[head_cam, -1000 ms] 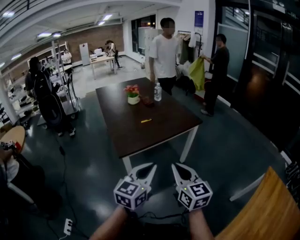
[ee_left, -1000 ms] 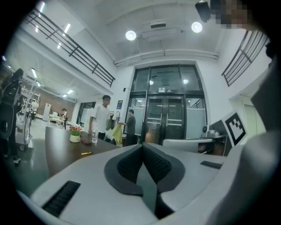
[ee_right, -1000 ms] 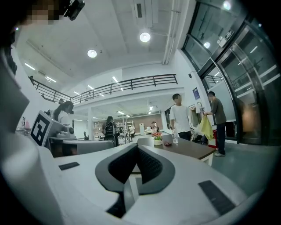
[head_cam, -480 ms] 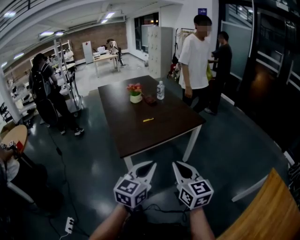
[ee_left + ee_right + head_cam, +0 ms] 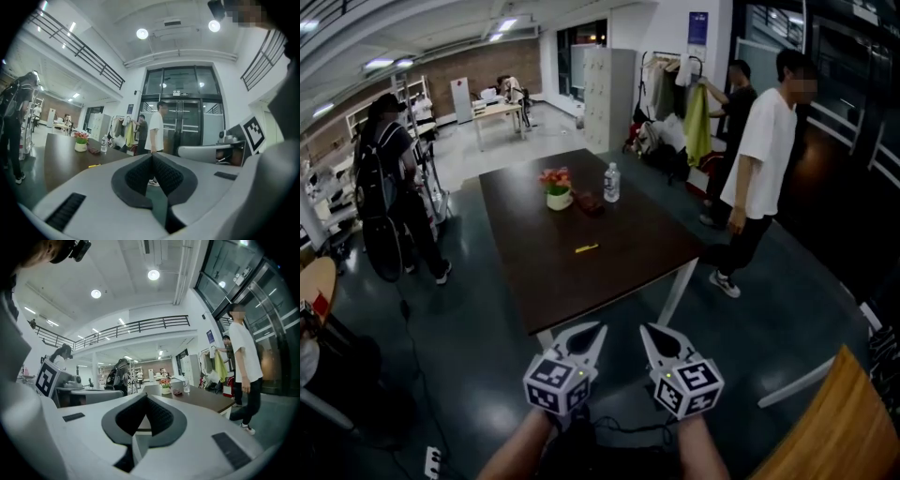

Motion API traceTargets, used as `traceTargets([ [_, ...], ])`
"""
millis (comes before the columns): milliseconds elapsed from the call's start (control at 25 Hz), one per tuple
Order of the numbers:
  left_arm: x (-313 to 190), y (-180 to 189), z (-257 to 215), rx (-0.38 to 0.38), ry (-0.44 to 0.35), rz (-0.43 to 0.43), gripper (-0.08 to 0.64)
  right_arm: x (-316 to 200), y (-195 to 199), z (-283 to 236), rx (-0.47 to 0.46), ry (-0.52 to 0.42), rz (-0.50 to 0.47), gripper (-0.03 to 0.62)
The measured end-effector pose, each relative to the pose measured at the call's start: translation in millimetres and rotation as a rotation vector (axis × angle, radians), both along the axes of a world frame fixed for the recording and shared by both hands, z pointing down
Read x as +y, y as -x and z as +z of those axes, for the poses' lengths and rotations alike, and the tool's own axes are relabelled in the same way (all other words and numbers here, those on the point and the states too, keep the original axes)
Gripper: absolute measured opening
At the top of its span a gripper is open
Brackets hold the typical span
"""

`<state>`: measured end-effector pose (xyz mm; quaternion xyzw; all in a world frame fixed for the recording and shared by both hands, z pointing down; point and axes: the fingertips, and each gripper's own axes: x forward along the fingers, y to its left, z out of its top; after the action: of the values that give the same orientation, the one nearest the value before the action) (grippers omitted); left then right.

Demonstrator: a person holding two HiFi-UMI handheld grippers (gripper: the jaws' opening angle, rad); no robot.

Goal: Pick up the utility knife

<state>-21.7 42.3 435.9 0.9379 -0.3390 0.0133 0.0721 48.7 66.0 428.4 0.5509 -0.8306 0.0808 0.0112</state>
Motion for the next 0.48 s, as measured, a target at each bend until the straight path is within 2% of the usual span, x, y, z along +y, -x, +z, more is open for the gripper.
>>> traceTargets([
  [480,-147.7,8.8,17.5,0.012,0.045,0.017,0.008,-139.4,6.9,11.0,0.054,0.075,0.019,0.009],
])
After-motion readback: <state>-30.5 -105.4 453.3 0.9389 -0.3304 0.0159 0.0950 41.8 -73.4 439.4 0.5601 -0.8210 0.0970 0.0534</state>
